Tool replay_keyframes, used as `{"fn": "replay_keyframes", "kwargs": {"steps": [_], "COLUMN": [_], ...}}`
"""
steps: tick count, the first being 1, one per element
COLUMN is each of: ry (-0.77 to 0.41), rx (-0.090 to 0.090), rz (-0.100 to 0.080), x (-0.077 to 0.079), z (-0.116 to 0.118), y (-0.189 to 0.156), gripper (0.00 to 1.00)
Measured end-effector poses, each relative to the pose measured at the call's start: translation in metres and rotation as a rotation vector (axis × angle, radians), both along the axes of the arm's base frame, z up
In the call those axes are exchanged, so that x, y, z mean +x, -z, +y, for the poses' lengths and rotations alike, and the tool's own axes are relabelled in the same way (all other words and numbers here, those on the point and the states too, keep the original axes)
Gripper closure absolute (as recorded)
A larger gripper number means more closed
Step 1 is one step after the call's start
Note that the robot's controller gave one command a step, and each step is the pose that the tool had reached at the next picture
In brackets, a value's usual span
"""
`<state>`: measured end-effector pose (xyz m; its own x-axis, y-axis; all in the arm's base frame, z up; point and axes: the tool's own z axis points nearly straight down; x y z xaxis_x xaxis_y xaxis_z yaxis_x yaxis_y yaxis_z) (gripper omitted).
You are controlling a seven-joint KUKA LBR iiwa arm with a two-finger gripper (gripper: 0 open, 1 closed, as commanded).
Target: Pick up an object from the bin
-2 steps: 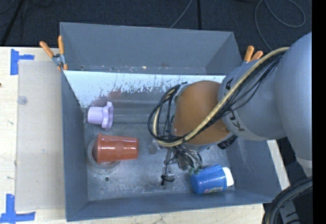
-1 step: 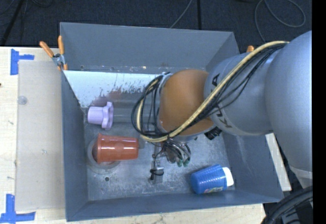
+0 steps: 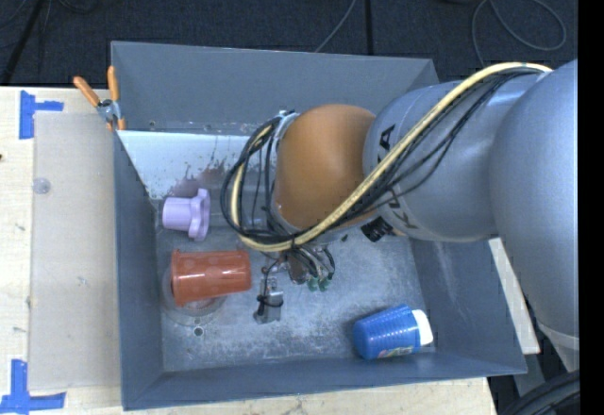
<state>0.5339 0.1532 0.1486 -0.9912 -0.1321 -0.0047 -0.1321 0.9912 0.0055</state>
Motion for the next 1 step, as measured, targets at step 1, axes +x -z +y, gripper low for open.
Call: {"fn": "replay_keyframes", "kwargs": {"steps": [1], "ry": [0.014], "rx": [-0.008], "rz": [0.015], "x": [0.0183], "z": [0.0166], "y": [0.0176], "gripper": [0.00]}}
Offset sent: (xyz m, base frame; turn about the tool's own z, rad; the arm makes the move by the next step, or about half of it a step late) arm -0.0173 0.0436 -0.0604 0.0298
